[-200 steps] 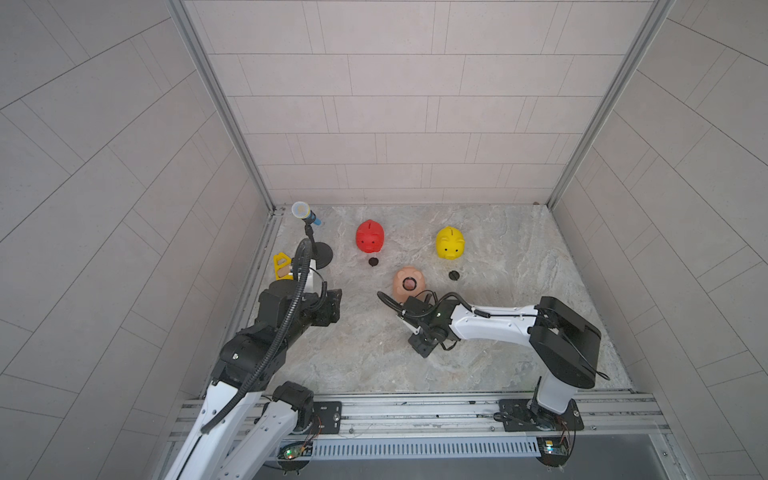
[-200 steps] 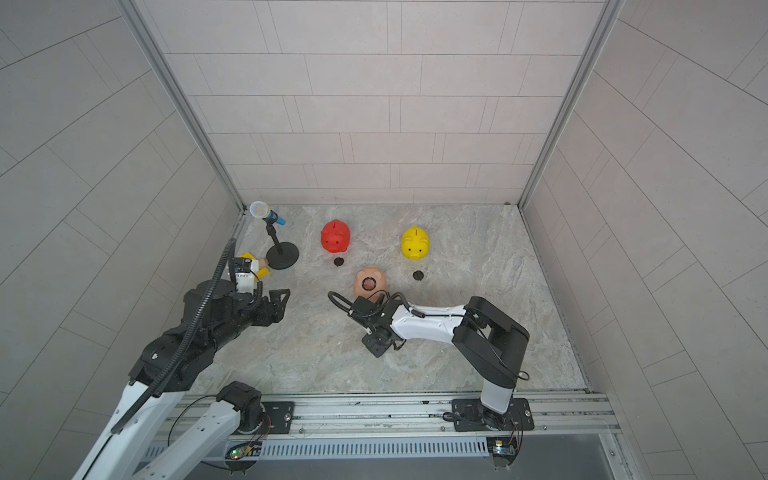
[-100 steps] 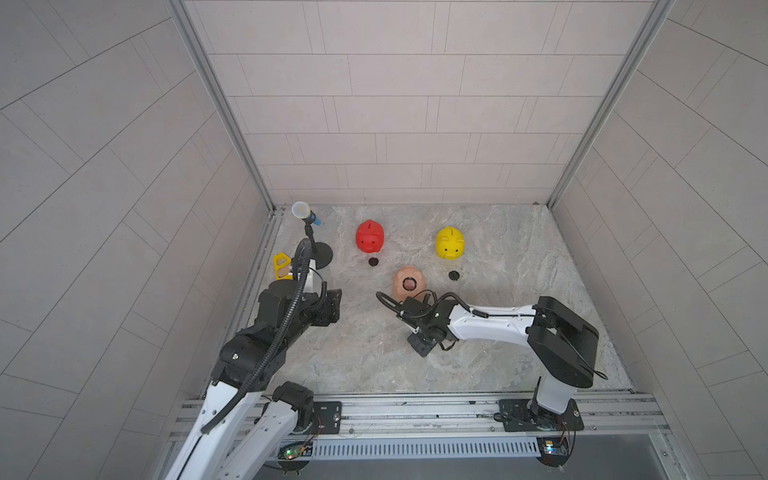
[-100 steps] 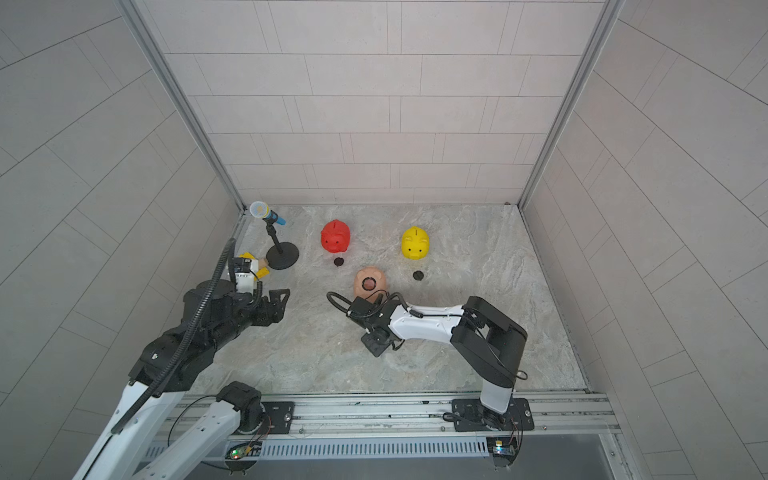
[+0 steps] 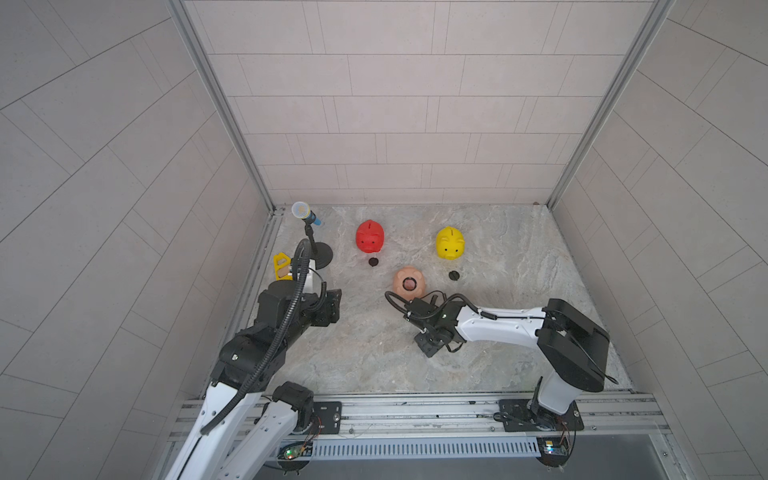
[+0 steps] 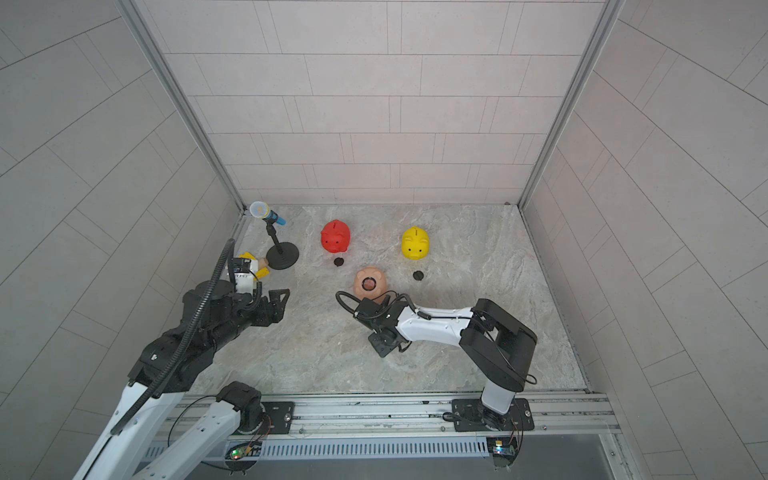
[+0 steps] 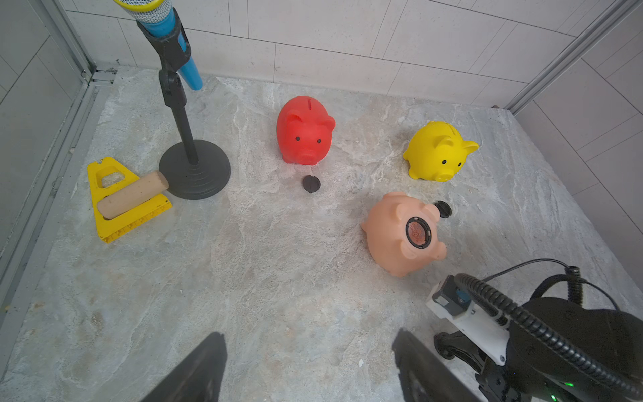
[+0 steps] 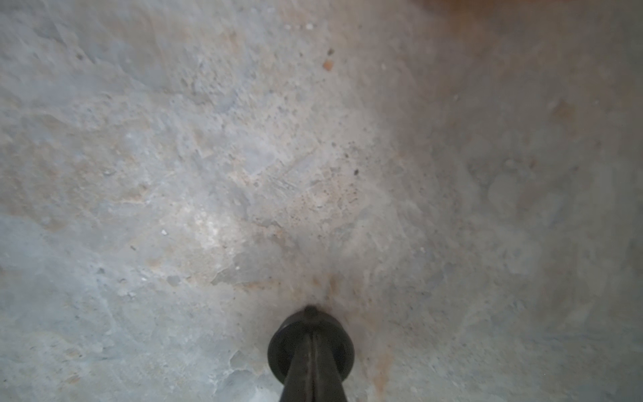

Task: Close piggy banks
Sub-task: Pick up the knob at the center of the board, then insert the knob into the piggy bank.

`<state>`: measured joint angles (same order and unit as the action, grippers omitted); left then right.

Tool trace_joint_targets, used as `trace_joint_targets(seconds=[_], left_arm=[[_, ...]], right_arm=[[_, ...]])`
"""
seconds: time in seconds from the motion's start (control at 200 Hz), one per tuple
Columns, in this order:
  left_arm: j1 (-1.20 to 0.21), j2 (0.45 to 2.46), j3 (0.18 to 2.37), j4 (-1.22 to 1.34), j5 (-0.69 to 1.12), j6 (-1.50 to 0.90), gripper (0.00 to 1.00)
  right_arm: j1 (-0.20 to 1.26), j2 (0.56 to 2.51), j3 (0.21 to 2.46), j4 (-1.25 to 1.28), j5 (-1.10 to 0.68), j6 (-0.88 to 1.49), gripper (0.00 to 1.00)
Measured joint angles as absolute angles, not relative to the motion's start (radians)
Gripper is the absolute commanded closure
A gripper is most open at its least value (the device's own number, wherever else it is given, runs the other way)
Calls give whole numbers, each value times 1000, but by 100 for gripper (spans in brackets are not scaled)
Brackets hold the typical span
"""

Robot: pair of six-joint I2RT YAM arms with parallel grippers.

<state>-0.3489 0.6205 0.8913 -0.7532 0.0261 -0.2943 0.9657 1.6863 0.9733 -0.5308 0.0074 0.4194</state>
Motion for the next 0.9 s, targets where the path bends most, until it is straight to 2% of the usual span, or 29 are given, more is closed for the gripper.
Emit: trace_joint_targets(seconds=[0.435, 0.901], left_arm=[[-349, 616, 891, -754, 26, -294, 18], [-349, 622, 891, -753, 27, -294, 18]], right_arm=[[894, 1498, 848, -546, 115, 605, 100], [791, 1344, 826, -548, 104, 596, 100]])
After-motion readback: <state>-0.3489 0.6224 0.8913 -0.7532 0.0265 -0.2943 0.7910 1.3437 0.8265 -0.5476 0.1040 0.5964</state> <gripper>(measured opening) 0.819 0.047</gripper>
